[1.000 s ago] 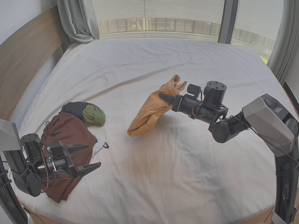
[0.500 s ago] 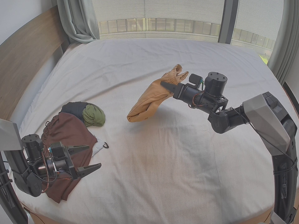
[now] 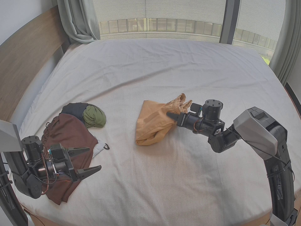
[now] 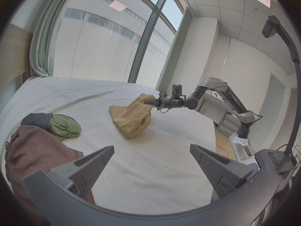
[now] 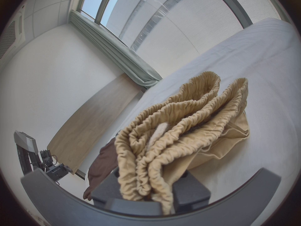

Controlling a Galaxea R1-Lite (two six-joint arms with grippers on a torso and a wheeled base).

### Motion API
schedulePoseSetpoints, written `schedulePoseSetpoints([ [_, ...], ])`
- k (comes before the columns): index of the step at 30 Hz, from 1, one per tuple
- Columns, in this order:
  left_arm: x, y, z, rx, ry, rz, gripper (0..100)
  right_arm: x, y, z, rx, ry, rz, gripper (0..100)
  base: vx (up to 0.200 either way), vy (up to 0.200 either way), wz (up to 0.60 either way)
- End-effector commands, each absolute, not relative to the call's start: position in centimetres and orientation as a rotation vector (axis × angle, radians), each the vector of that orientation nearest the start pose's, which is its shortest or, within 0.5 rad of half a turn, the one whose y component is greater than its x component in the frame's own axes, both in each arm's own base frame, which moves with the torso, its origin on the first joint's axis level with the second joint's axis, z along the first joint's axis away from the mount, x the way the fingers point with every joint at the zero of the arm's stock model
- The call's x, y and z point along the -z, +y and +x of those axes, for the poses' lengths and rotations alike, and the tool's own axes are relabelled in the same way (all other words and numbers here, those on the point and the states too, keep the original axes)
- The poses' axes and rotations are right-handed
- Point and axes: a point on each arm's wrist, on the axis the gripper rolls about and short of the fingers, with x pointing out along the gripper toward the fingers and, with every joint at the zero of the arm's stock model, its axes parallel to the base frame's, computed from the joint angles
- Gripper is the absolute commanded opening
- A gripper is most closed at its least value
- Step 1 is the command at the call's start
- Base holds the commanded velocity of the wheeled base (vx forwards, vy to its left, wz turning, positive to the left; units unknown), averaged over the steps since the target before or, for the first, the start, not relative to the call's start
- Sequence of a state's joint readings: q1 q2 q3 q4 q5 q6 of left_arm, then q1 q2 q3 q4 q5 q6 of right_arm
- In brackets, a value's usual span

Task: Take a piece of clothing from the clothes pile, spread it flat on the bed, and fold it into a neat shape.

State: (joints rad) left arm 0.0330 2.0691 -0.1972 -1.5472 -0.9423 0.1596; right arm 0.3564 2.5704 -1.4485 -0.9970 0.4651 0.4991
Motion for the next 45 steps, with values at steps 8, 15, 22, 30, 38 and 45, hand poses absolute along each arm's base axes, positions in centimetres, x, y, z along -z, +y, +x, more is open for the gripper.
schedulePoseSetpoints([
  [8,-4.5,-0.9,25.2,0.92,0.224,-0.011,100,1.3,15.7,43.5,-0.689,0.383,0.47,0,0.0,0.0,0.0],
  [15,-4.5,-0.9,25.2,0.918,0.224,-0.011,100,2.2,15.7,43.3,-0.693,0.381,0.467,0,0.0,0.0,0.0],
  [22,-4.5,-0.9,25.2,0.917,0.223,-0.01,100,1.8,15.8,42.9,-0.704,0.363,0.456,100,0.0,0.0,0.0],
  [30,-4.6,-0.7,25.2,0.918,0.218,-0.01,100,1.8,16.4,37.7,-0.724,0.554,0.369,100,0.0,0.0,0.0],
  [38,-4.6,-0.7,25.2,0.918,0.216,-0.009,100,1.2,19.3,34.7,-0.81,0.61,0.326,100,0.0,0.0,0.0],
  [45,-4.6,-0.7,25.2,0.918,0.22,-0.012,100,-1.9,20.8,33.9,-0.904,0.539,0.332,100,0.0,0.0,0.0],
])
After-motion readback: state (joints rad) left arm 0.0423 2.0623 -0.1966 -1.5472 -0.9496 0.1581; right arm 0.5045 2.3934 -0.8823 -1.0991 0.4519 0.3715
